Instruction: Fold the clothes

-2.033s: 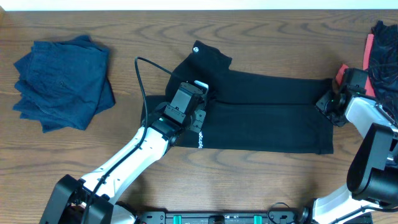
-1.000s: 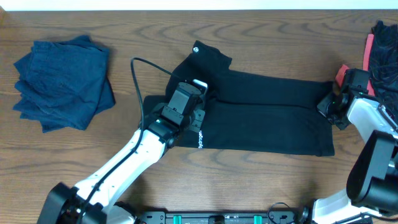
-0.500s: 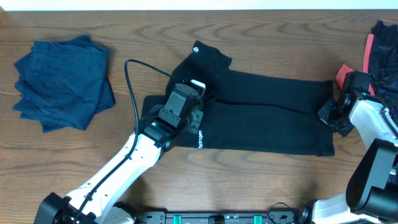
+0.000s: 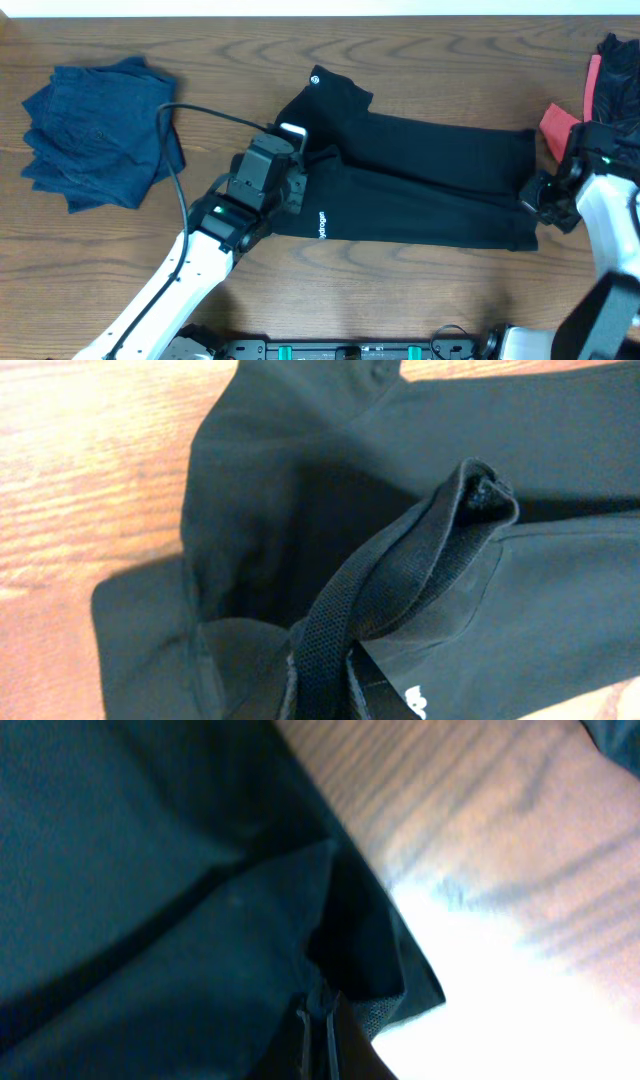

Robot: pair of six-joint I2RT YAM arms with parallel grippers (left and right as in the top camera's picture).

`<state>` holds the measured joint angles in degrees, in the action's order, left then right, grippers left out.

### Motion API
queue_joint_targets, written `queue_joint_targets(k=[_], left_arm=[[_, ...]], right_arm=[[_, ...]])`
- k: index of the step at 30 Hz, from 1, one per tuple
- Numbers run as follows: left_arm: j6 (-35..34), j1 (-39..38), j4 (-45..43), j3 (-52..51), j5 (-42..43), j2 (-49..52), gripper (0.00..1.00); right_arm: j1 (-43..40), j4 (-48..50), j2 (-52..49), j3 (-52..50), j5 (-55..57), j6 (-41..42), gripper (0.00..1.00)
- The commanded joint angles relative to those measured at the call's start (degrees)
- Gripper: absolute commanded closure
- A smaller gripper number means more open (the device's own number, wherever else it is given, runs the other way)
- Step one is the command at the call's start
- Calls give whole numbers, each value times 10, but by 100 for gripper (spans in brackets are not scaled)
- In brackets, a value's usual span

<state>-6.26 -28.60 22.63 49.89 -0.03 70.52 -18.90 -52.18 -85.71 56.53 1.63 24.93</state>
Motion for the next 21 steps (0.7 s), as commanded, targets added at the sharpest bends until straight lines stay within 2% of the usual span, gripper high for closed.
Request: queue_joint_targets(k=[1, 6, 13, 21], left_arm=[[-20, 3, 23, 7, 7, -9, 86], [-20, 3, 64, 7, 57, -14, 86], [-19, 3, 111, 7, 58, -31, 86], [-20, 3, 125, 7, 58, -82, 86]], right_arm=[[-2, -37, 47, 5, -21, -23, 99], [-2, -115, 83, 5, -21, -60, 99], [-2, -185, 108, 5, -27, -79, 99], [-2, -222, 131, 5, -99, -76, 99]])
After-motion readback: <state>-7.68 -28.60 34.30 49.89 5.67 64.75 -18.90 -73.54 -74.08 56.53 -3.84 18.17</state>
